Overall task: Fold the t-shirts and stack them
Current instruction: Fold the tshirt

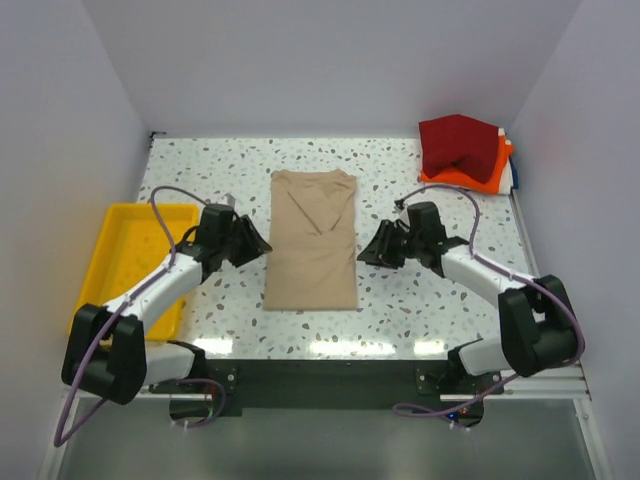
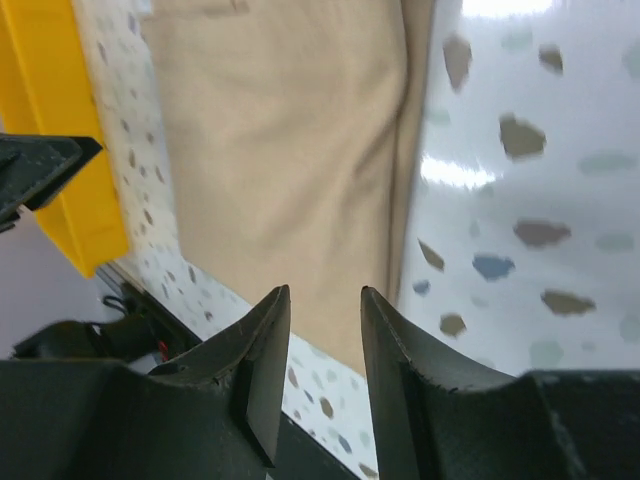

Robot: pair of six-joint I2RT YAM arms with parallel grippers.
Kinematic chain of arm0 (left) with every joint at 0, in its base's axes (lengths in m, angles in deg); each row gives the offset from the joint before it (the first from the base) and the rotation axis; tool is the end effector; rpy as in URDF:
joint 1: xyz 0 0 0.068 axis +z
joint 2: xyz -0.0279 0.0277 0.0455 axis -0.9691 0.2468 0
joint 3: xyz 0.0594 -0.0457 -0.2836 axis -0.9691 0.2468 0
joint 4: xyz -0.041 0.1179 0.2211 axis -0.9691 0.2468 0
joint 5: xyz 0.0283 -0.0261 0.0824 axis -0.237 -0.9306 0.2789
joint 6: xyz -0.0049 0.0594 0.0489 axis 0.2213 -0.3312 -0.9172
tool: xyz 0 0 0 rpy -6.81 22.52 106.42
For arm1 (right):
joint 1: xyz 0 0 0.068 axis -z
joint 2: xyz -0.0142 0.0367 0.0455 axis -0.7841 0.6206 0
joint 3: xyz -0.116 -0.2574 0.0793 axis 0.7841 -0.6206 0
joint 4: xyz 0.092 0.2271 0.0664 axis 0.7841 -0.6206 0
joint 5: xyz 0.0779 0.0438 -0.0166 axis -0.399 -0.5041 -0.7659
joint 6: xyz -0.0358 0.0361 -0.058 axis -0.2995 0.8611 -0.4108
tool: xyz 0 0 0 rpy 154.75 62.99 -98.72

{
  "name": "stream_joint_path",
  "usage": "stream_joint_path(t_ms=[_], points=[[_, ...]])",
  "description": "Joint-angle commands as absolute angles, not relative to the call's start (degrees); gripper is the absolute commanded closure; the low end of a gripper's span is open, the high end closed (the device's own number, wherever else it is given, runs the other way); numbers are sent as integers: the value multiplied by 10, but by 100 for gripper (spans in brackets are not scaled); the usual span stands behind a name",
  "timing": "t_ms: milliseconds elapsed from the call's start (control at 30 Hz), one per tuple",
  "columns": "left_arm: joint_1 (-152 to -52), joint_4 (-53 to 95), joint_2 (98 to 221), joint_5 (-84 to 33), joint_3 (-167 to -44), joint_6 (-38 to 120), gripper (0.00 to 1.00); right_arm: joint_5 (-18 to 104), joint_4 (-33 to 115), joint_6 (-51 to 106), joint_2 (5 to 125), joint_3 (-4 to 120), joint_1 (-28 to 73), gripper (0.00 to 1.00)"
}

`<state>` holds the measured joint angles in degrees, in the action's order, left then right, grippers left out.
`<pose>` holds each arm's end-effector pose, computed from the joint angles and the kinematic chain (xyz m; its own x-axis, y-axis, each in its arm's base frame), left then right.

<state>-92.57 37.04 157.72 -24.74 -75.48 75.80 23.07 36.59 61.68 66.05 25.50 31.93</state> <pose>0.2564 -0.0867 0.2147 -0.7431 -0.5226 -0.4180 -0.2327 0.7875 -0.5707 0.2708 0.1289 0.2015 -0.8934 0.3009 -0.3336 -0.0299 0.7012 0.7124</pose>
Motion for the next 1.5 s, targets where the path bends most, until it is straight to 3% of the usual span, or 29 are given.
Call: stream_joint_path(t_ms=[0,267,900,1300,1467], points=[[-923,408,1532,-261,-678,740,50,247,304,587,620,191,296,61],[-927,422,1464,-294,-584,730,49,303,327,648,567,99,184,61],[-1000,415,1437,-247,-515,793,53,345,413,725,570,62,177,61],[-1034,405,1443,-229,-502,818,62,346,453,752,601,55,160,62],[-1042,392,1442,-234,-497,827,73,345,483,762,619,47,155,68]])
